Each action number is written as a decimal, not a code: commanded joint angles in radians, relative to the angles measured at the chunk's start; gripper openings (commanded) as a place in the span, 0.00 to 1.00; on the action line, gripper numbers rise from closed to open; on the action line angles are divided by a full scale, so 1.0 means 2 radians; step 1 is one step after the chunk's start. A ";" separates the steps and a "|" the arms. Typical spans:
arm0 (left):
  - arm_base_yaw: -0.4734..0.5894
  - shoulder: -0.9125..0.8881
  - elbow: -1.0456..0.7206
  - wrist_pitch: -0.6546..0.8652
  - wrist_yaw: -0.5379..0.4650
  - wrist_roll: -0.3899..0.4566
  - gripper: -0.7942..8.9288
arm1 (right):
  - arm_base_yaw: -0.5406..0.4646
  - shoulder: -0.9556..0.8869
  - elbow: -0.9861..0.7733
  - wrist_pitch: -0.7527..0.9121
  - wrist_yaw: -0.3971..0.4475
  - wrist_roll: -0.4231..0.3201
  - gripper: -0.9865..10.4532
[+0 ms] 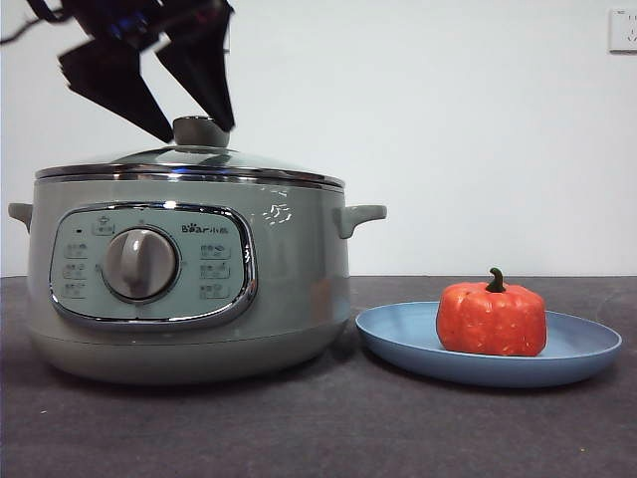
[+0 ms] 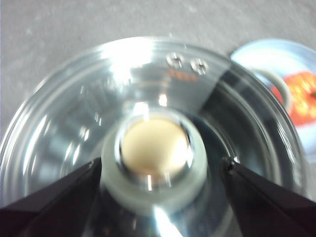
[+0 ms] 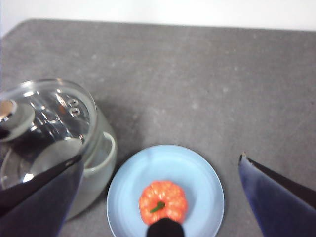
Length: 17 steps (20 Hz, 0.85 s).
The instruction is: Take the pumpkin out from the steamer,put the pumpkin in the blue plate,close the lid
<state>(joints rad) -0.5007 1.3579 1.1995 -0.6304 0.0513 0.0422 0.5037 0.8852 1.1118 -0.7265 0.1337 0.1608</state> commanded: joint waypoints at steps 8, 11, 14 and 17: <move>-0.002 -0.022 0.105 -0.230 0.003 0.006 0.48 | 0.001 -0.001 -0.002 -0.064 -0.002 0.003 0.48; -0.007 -0.038 0.114 -0.243 0.004 0.010 0.19 | 0.001 -0.001 -0.002 -0.080 -0.002 0.003 0.24; -0.016 -0.064 0.113 -0.237 0.002 0.023 0.07 | 0.002 -0.007 -0.006 -0.073 -0.001 0.003 0.08; -0.019 -0.109 0.081 -0.186 0.001 0.024 0.07 | 0.015 -0.043 -0.053 -0.005 0.000 0.003 0.08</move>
<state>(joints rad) -0.5316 1.1439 1.3739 -0.9985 0.0547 0.0788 0.5308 0.8032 1.0283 -0.7460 0.1314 0.1612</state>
